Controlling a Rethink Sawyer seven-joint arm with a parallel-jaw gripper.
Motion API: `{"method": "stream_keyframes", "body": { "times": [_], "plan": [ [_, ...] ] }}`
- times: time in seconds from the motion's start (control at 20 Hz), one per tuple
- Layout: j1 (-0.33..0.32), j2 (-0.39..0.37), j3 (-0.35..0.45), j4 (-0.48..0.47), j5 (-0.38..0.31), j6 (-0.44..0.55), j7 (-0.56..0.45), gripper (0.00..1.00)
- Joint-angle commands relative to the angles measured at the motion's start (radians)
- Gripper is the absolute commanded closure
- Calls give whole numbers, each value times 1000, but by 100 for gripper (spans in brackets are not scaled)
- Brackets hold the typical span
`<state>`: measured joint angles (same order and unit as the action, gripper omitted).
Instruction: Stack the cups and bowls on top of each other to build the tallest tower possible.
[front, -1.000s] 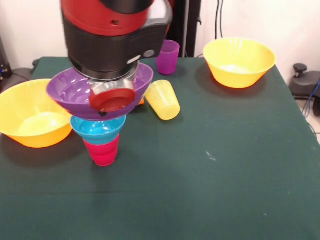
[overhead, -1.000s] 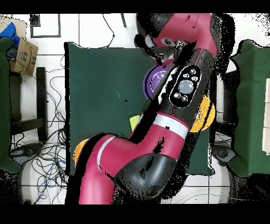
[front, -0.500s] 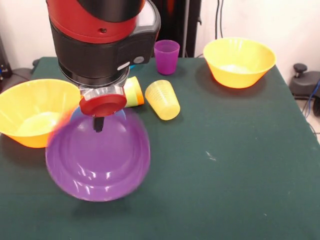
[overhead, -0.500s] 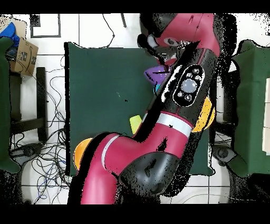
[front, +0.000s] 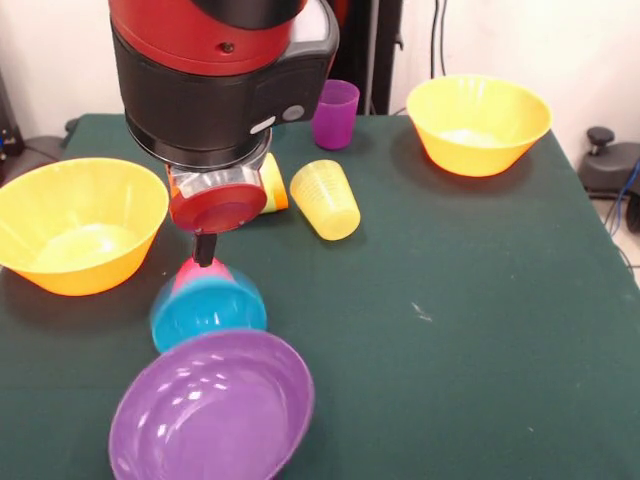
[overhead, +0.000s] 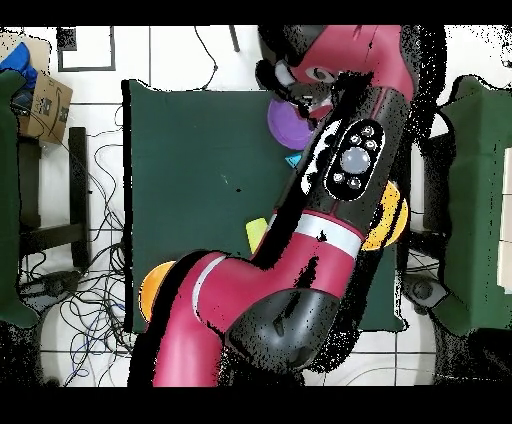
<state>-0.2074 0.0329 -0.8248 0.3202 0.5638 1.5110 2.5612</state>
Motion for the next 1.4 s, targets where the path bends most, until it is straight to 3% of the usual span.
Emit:
{"method": "stream_keyframes", "body": {
  "times": [0.05, 0.6, 0.75, 1.0, 1.4],
  "plan": [
    [17, 37, 59, -28, -38, 82, -161, 0],
    [39, 50, 52, -47, -19, 87, -108, 0],
    [57, 61, 59, -39, -18, 25, -58, 0],
    [88, 57, 72, -17, -12, 4, -11, 0],
    [106, 42, 150, 49, -40, -164, -71, 0]
  ]
}}
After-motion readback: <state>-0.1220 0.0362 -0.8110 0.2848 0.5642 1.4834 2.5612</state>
